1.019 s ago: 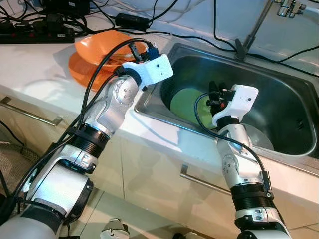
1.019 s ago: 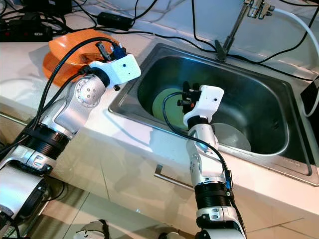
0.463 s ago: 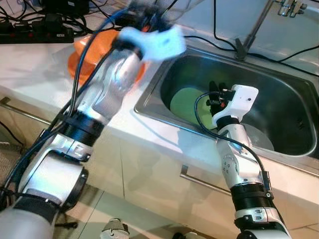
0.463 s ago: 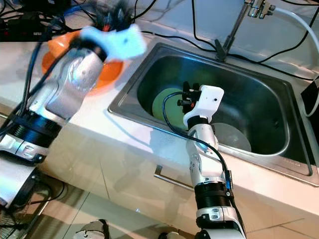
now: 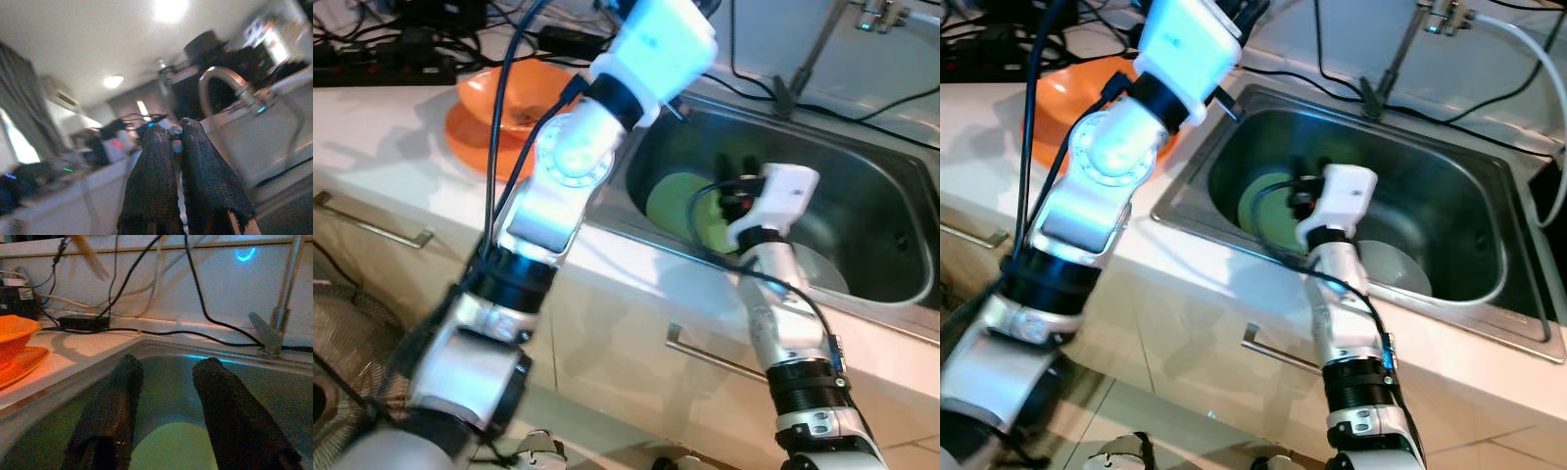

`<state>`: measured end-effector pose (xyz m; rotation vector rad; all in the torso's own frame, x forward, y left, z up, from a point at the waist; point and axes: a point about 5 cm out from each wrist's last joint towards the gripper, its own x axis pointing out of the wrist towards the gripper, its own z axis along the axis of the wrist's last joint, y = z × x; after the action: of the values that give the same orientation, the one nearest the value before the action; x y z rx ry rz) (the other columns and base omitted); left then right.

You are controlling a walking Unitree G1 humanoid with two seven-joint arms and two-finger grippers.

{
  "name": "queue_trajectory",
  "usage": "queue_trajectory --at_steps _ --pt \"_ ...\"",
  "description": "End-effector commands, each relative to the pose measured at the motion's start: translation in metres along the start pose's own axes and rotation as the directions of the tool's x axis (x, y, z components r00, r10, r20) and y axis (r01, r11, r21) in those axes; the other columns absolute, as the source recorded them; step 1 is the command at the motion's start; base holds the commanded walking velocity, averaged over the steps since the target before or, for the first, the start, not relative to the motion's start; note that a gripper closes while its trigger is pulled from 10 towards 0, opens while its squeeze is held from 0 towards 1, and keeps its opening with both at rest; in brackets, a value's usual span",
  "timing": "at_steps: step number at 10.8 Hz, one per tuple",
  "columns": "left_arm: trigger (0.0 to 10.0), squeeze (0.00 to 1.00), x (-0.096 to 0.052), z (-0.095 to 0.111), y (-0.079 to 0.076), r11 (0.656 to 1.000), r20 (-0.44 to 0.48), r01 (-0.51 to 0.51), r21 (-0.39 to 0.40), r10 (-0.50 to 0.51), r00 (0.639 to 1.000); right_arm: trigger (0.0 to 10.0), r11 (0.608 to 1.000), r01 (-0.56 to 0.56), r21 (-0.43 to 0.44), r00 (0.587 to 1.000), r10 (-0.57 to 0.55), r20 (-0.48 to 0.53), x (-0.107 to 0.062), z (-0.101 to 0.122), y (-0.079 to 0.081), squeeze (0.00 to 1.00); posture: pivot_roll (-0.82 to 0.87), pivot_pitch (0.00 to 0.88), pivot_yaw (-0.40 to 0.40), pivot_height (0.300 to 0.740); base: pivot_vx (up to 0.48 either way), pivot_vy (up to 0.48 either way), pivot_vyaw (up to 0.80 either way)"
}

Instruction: Kitchen organization

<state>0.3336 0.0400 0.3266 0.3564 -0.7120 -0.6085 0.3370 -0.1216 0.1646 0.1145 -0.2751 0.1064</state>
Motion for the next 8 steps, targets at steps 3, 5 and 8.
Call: queue_trajectory --at_steps 3,5,8 --pt "10.0 0.00 -0.004 0.004 -0.001 0.970 0.027 0.030 -0.240 -0.025 0.999 10.0 0.997 -0.026 -0.078 0.999 0.029 0.040 -0.002 0.006 -0.001 1.00 0.08 0.056 -0.103 0.740 0.000 0.000 0.00" --pt "10.0 0.00 -0.010 0.000 -0.002 0.939 0.010 0.065 -0.338 -0.066 0.998 10.0 0.996 -0.017 -0.089 0.999 0.022 0.050 -0.003 0.006 -0.001 1.00 0.08 0.051 -0.100 0.740 0.000 0.000 0.00" --pt "10.0 0.00 -0.015 0.001 -0.006 0.919 0.007 0.115 -0.377 -0.122 0.993 10.0 0.996 -0.019 -0.089 0.998 0.024 0.052 -0.003 0.006 0.001 1.00 0.08 0.047 -0.096 0.740 0.000 0.000 0.00"
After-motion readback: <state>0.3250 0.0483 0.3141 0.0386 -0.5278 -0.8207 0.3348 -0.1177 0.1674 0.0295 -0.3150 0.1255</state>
